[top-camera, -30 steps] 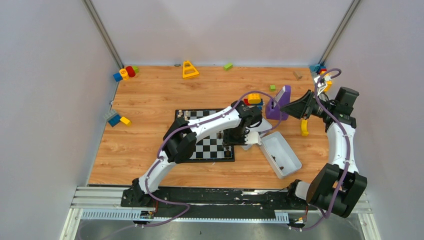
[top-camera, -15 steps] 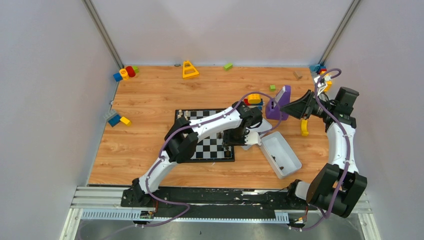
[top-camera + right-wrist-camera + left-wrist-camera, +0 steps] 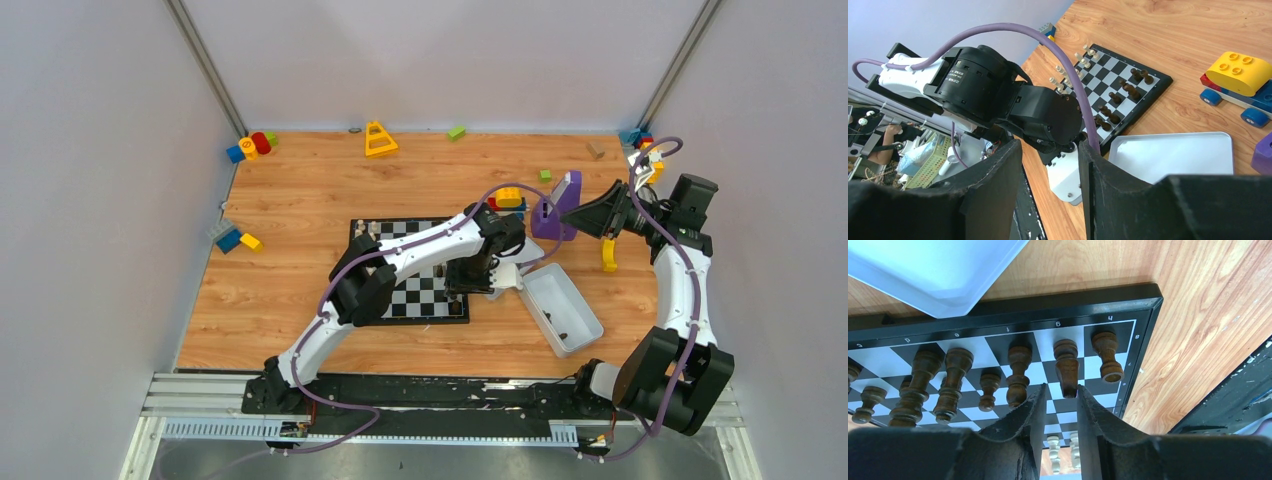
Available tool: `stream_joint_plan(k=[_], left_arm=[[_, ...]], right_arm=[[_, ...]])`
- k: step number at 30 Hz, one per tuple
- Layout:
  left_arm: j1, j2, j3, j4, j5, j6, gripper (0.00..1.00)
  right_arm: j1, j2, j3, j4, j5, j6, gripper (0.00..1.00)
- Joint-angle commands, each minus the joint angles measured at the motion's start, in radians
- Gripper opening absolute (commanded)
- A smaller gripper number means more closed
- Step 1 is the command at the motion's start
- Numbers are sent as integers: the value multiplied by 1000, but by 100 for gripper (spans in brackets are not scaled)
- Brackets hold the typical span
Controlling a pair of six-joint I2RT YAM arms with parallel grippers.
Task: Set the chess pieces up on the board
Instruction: Place the chess piece on the chessboard, then adjust the storage box at the center of the board.
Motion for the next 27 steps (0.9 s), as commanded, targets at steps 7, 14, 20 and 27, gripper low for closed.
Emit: stream_joint_plan(k=[7, 14, 20, 27], left_arm=[[-12, -96, 43, -15, -16, -23, 38], [-5, -258, -40, 34, -12, -25, 47], [50, -412, -151, 103, 28, -26, 52], [90, -513, -229, 156, 48, -35, 54]], right_arm=[[-12, -31, 18, -73, 58, -108, 47], [-11, -67, 45, -452, 435, -515, 50], [-5, -78, -38, -522, 669, -703, 51], [33, 16, -87, -435, 850, -728, 49]])
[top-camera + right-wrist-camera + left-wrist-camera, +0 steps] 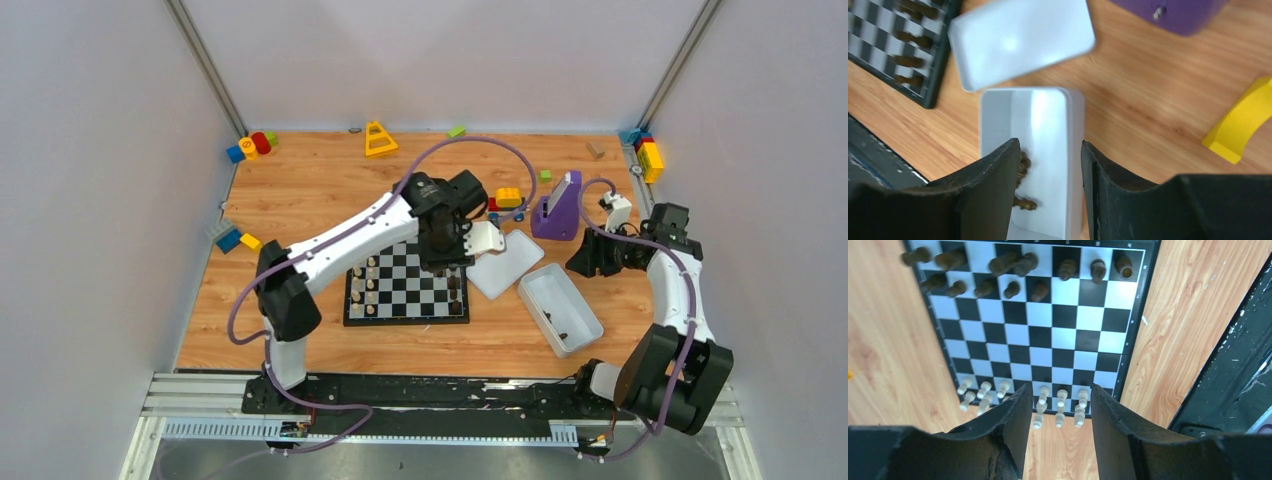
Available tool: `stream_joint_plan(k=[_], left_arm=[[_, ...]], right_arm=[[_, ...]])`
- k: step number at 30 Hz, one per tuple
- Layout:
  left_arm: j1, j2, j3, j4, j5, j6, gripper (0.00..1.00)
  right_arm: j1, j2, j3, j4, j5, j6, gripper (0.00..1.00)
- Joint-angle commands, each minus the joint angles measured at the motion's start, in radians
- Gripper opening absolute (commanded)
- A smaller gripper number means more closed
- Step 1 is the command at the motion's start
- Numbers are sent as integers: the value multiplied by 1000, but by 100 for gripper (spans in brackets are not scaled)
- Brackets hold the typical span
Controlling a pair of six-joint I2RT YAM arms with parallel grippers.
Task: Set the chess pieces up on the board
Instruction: Adjust the storage box at the center of the board.
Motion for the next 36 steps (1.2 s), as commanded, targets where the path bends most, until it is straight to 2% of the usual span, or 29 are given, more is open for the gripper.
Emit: stream_joint_plan(k=[1, 6, 13, 18, 23, 26, 32, 36], left_arm=[[20, -116, -34, 65, 34, -17, 54], [46, -165, -80, 94, 45, -12, 57], [118, -229, -139, 143, 77, -13, 64], [152, -278, -185, 181, 70, -15, 66], [174, -316, -223, 204, 67, -20, 70], [177, -327, -244, 217, 25, -10, 71], [179, -316, -241, 221, 27, -5, 73], [180, -303, -238, 221, 21, -6, 73]], right_arm=[[10, 49, -18, 38, 185, -101, 49], [32, 96, -55, 73, 177, -97, 49], [127, 181, -76, 140, 219, -60, 47], [138, 245, -39, 177, 321, 2, 39], [62, 261, -3, 176, 395, 87, 31], [-11, 229, -6, 148, 437, 105, 32], [-152, 101, -33, 61, 457, 71, 44], [-174, -24, -60, 39, 446, 19, 49]])
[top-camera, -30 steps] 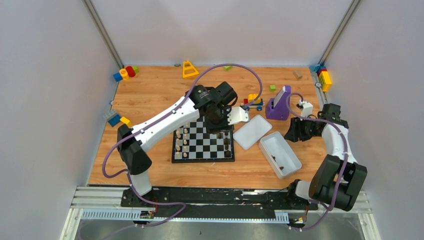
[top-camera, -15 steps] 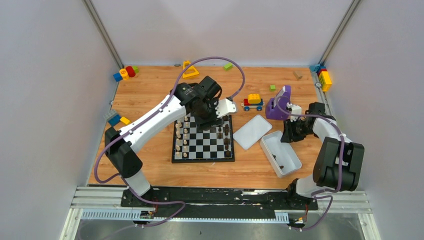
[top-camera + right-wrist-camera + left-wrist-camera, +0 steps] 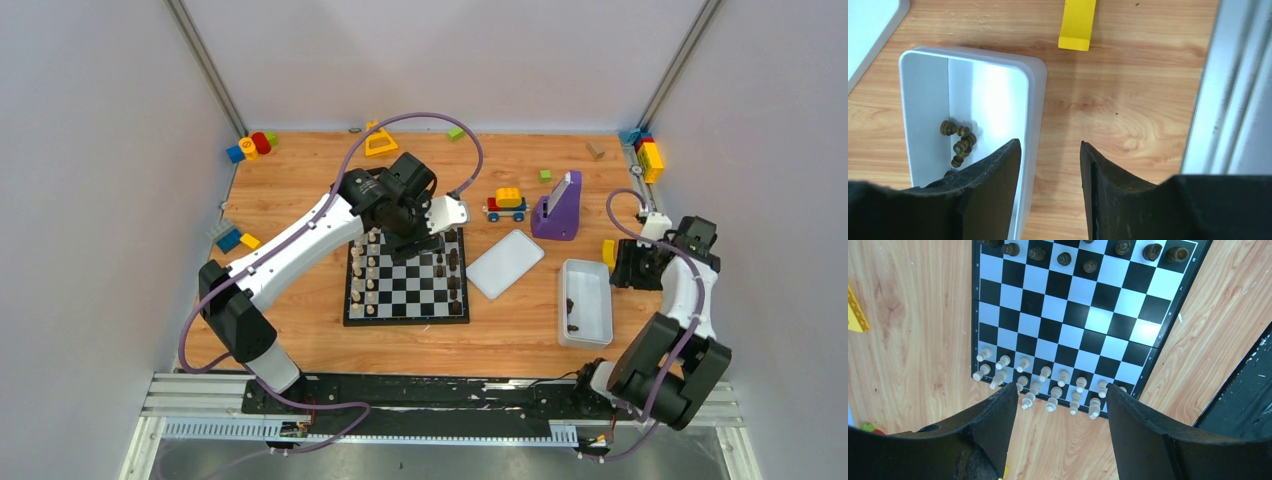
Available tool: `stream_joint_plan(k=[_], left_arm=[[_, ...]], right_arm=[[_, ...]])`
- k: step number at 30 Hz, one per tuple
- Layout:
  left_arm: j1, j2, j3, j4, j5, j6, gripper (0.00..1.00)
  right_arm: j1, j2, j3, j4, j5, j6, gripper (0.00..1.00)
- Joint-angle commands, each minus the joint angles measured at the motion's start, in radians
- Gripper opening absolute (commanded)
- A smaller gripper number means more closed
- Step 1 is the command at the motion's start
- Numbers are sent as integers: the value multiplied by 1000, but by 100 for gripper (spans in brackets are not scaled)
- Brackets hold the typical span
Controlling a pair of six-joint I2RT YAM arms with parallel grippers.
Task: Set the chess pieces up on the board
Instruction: Adjust the storage box at the center of the board, then pick up the chess piece from the storage box.
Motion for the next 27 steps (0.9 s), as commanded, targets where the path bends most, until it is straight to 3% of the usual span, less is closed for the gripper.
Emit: stream_joint_plan(k=[1, 6, 12, 27], left_arm=[[8, -4, 10, 26, -3, -2, 73], [13, 7, 7, 23, -2, -6, 74], [17, 5, 2, 21, 3, 2, 74], [25, -35, -25, 33, 10, 6, 75]], right_arm=[[-11, -156, -18, -45, -23, -72, 49], [10, -284, -13, -137, -233, -222, 51], [84, -265, -30, -220, -298, -391, 52], [297, -128, -167, -22, -102, -363, 45]])
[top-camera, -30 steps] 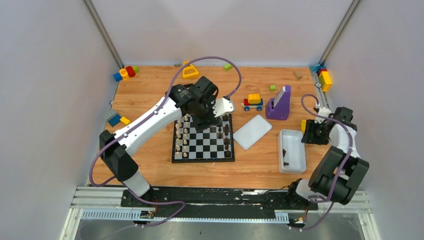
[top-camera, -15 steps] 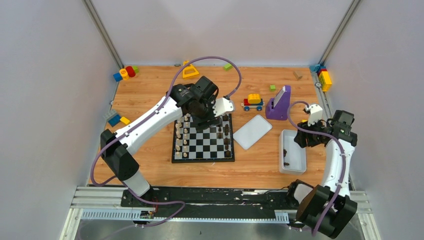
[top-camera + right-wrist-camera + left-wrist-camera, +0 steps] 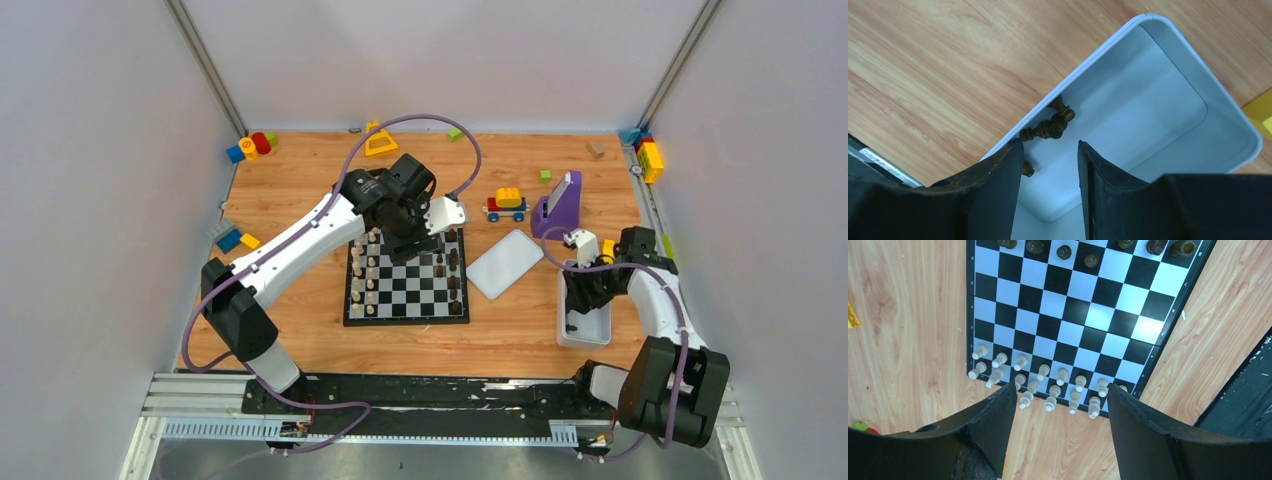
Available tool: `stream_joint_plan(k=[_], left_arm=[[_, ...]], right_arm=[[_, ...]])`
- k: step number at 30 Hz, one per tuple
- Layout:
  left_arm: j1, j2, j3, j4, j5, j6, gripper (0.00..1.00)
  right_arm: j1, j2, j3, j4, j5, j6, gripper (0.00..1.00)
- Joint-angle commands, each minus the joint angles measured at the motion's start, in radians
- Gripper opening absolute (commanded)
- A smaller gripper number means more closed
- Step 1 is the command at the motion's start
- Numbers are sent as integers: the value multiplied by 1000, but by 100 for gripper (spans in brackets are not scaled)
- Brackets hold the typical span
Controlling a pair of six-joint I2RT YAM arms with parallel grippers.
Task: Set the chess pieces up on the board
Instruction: Pick up the chess piece from the storage box.
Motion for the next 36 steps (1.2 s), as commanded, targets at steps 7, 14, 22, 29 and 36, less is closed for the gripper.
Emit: stream_joint_plan(k=[7, 14, 22, 29, 36], left_arm=[[10, -47, -7, 27, 11, 5, 75], [10, -43, -4, 22, 7, 3, 75], [11, -38, -3, 22, 1, 3, 75], [12, -37, -5, 22, 3, 0, 75], [14, -43, -9, 25, 1, -1, 75]], right_arm=[[38, 66, -20, 148, 70, 33, 40], [40, 116, -5, 153, 56, 46, 32], [42, 140, -11, 153, 48, 46, 25], [41, 123, 25, 135, 80, 59, 15], [40, 87, 66, 96, 136, 52, 9]])
